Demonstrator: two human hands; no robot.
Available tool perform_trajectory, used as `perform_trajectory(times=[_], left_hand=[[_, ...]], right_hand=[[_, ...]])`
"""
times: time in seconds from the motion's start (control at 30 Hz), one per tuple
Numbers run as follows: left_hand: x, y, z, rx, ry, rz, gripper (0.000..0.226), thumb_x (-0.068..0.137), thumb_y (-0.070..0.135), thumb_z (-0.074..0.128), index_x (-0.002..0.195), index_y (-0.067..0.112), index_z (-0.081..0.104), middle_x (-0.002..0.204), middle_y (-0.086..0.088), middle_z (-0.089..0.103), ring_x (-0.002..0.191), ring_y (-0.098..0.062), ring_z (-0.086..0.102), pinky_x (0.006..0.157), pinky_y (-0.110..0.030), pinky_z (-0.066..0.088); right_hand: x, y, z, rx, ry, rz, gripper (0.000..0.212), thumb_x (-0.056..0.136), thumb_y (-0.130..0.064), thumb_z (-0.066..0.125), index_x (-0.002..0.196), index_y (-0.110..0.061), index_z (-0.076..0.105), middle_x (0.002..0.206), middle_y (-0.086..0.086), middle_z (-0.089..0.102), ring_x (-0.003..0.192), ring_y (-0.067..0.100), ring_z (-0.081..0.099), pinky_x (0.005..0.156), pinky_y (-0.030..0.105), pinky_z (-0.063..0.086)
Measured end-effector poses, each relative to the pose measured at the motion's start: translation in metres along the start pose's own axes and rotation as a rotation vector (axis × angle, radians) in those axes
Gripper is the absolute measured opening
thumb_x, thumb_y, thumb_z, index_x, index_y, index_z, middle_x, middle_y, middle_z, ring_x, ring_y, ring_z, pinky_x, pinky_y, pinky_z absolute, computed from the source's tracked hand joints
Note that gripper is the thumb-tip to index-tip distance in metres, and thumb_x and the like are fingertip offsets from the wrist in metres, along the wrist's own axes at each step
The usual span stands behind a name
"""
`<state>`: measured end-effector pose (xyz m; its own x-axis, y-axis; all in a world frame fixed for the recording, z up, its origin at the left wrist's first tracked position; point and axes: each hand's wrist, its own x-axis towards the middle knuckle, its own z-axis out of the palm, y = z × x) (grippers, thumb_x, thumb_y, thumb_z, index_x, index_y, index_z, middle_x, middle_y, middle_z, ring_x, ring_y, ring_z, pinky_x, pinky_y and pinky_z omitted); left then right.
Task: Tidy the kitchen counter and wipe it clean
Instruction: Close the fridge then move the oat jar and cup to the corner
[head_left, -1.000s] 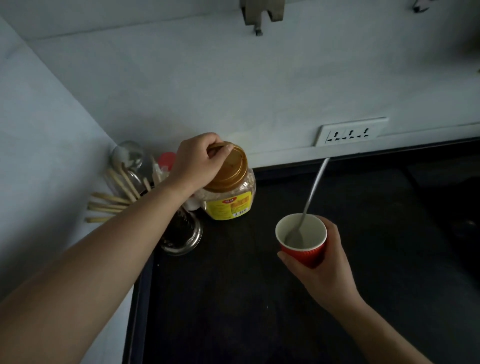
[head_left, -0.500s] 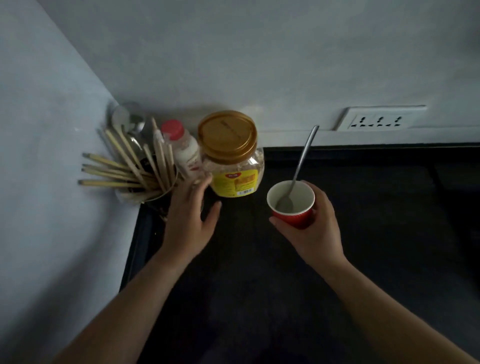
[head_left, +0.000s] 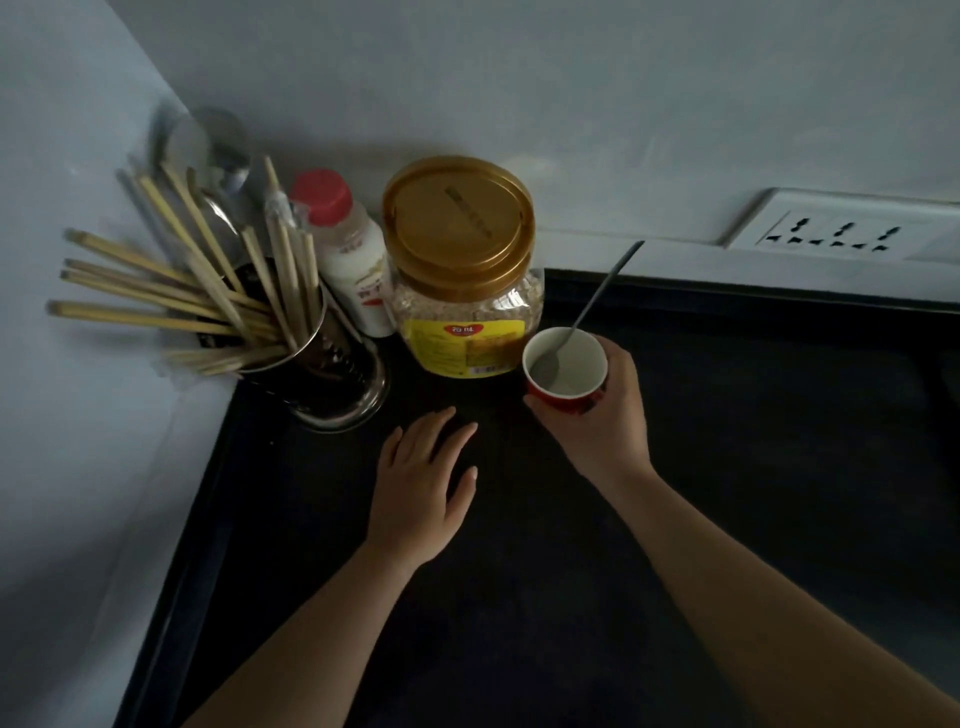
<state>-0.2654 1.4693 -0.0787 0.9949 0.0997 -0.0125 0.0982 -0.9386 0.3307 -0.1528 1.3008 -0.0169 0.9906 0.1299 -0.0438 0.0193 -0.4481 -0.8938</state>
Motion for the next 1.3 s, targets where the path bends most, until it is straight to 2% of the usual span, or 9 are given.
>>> perform_trajectory(times=[0.17,0.3,0.57,0.8,1.0,1.07,1.13,1.23,1.3], left_hand=[[0.001,0.002,0.0,-0.022,0.0,-0.025,0.046,0.089,0.04,0.043,0.132,0.026,0.046,0.143,0.0,0.042,0.132,-0.017,0.036,0.111,-0.046,0.027],[0.002,0.001,-0.001,-0.025,-0.002,-0.039,0.045,0.088,0.04,0.045,0.131,0.027,0.046,0.142,0.002,0.042,0.131,-0.015,0.036,0.11,-0.046,0.029],[0.004,0.001,0.001,-0.018,0.01,-0.049,0.045,0.087,0.041,0.046,0.13,0.028,0.047,0.14,0.001,0.044,0.129,-0.018,0.04,0.106,-0.048,0.033],[0.003,-0.001,0.002,-0.011,0.029,-0.041,0.045,0.087,0.042,0.045,0.129,0.027,0.049,0.139,0.0,0.046,0.127,-0.019,0.042,0.107,-0.047,0.032],[0.003,0.0,0.002,-0.011,0.022,-0.042,0.046,0.087,0.043,0.042,0.13,0.026,0.048,0.14,0.0,0.045,0.128,-0.02,0.042,0.107,-0.049,0.032],[0.003,0.0,0.002,-0.018,0.018,-0.048,0.046,0.088,0.043,0.042,0.13,0.027,0.048,0.141,0.0,0.044,0.129,-0.02,0.041,0.107,-0.049,0.032],[0.003,0.001,0.002,-0.021,0.022,-0.045,0.046,0.087,0.043,0.041,0.13,0.027,0.047,0.141,0.0,0.044,0.129,-0.02,0.041,0.108,-0.048,0.031],[0.002,0.0,0.003,-0.022,0.027,-0.042,0.046,0.087,0.043,0.041,0.13,0.027,0.047,0.141,0.0,0.043,0.129,-0.019,0.04,0.109,-0.047,0.03],[0.002,-0.001,0.003,-0.026,0.025,-0.042,0.047,0.088,0.044,0.041,0.131,0.027,0.047,0.142,0.001,0.042,0.13,-0.019,0.04,0.109,-0.047,0.03]], right_hand=[[0.018,0.01,0.007,-0.002,0.022,0.016,0.077,0.06,-0.025,0.085,0.115,-0.04,0.033,0.118,-0.014,0.042,0.106,-0.001,0.044,0.078,0.009,0.036],[0.02,0.012,0.005,-0.007,0.013,0.019,0.077,0.061,-0.025,0.084,0.121,-0.032,0.037,0.117,-0.013,0.044,0.104,-0.001,0.045,0.075,0.008,0.036],[0.004,0.011,0.0,-0.032,-0.012,0.002,0.076,0.059,-0.026,0.085,0.111,-0.04,0.033,0.114,-0.013,0.045,0.096,-0.011,0.046,0.072,0.008,0.037],[-0.007,0.03,-0.004,-0.091,-0.052,0.1,0.08,0.059,-0.033,0.085,0.124,-0.027,0.04,0.118,-0.014,0.044,0.106,-0.001,0.042,0.083,0.011,0.034],[-0.012,0.023,-0.021,-0.004,-0.025,0.097,0.079,0.065,-0.035,0.08,0.131,-0.03,0.037,0.123,-0.015,0.047,0.106,-0.002,0.049,0.084,0.012,0.041],[-0.01,0.015,-0.027,0.013,0.012,0.034,0.071,0.07,-0.034,0.076,0.131,-0.028,0.038,0.12,-0.01,0.051,0.105,0.002,0.054,0.084,0.017,0.047],[-0.01,0.007,-0.033,0.005,0.037,-0.018,0.053,0.079,-0.028,0.068,0.126,-0.023,0.044,0.115,-0.005,0.053,0.099,0.004,0.057,0.079,0.018,0.05],[-0.01,0.0,-0.04,-0.092,0.056,-0.079,0.024,0.09,-0.018,0.055,0.114,-0.018,0.054,0.108,-0.003,0.054,0.087,0.0,0.056,0.073,0.011,0.048],[-0.007,-0.001,-0.042,-0.135,0.051,-0.079,0.014,0.091,-0.018,0.053,0.104,-0.018,0.059,0.101,-0.002,0.06,0.082,-0.001,0.057,0.068,0.009,0.046]])
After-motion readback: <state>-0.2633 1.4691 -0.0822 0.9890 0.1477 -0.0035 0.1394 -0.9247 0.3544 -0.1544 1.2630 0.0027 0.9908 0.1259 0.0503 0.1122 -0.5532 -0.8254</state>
